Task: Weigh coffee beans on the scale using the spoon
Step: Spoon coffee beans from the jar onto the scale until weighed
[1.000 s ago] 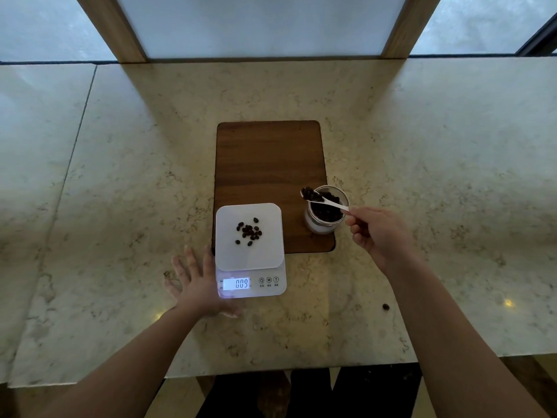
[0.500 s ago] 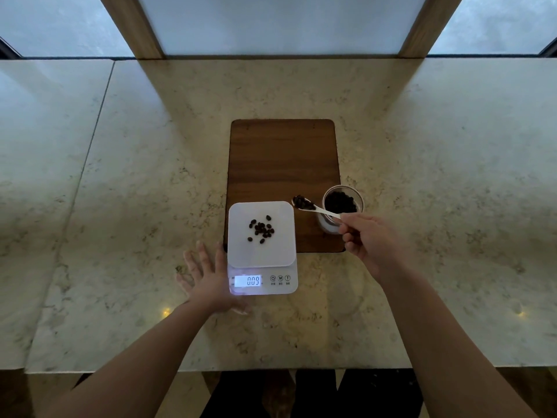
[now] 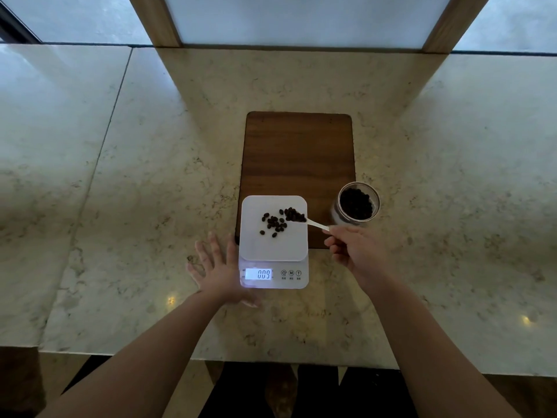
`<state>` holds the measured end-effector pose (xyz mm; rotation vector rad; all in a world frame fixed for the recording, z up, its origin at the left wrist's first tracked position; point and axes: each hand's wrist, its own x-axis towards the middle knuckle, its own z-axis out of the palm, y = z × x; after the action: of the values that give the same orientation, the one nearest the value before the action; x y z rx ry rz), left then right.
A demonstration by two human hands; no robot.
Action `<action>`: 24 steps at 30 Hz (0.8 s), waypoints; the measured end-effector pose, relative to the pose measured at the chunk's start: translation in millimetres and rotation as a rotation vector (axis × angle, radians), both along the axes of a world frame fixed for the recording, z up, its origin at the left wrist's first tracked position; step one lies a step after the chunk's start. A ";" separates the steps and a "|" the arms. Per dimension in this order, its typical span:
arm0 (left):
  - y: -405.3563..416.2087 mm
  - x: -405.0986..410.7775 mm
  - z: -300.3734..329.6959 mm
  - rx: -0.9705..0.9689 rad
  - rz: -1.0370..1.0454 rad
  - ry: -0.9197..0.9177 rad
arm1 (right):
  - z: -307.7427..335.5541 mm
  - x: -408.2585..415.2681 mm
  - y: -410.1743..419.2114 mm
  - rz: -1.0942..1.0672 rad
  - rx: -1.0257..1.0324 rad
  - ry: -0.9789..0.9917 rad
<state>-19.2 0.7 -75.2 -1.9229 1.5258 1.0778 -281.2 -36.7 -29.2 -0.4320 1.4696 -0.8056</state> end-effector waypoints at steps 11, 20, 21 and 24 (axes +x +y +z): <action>0.2 -0.1 1.6 0.005 -0.001 0.003 | -15.7 10.2 -3.1 -0.021 0.001 0.050; 0.4 2.0 -3.3 0.001 -0.001 0.004 | -14.8 16.7 -1.2 0.027 -0.064 0.133; 0.7 2.2 -3.8 0.001 0.001 0.003 | -14.4 16.7 -1.2 0.024 -0.069 0.137; 0.9 3.0 -4.9 -0.004 0.003 0.003 | -12.7 17.8 -1.6 0.036 -0.092 0.172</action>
<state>-16.2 1.6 -80.1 -1.9281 1.5279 1.0798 -263.4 -38.3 -41.9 -0.6081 1.5824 -0.8253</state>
